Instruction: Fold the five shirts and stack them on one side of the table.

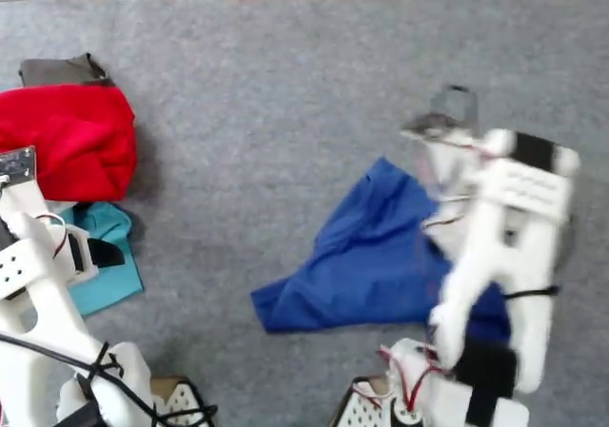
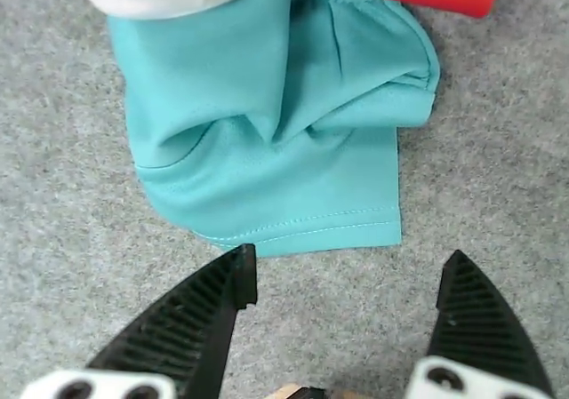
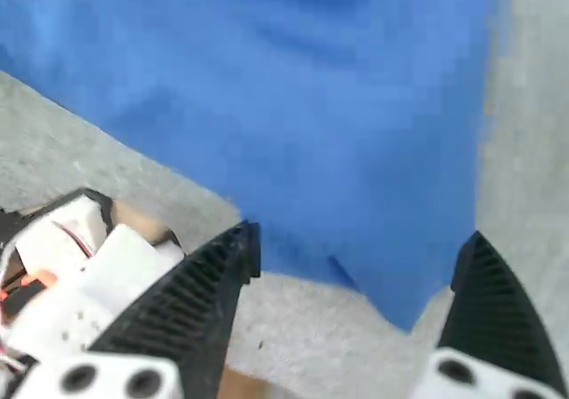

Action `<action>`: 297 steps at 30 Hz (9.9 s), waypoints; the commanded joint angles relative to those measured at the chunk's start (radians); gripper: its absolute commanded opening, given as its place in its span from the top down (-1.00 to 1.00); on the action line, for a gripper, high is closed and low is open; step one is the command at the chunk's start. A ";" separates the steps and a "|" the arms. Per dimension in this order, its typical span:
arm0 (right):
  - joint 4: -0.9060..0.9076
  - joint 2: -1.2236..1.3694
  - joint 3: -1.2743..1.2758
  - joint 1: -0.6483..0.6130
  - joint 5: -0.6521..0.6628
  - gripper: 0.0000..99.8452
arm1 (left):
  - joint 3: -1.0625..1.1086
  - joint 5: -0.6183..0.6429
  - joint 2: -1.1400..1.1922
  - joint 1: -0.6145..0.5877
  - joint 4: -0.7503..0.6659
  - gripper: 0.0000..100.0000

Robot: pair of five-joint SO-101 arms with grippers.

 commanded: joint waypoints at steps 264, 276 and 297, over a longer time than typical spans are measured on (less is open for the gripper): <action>-0.058 1.222 -1.874 0.535 -0.623 0.65 | -1.135 0.667 1.264 1.432 -0.460 0.78; 0.037 1.069 -1.351 0.477 -0.164 0.67 | -1.552 0.775 1.537 1.414 -0.221 0.95; -0.132 0.763 -0.530 0.124 -0.198 0.93 | -2.285 0.776 1.616 0.947 0.100 0.94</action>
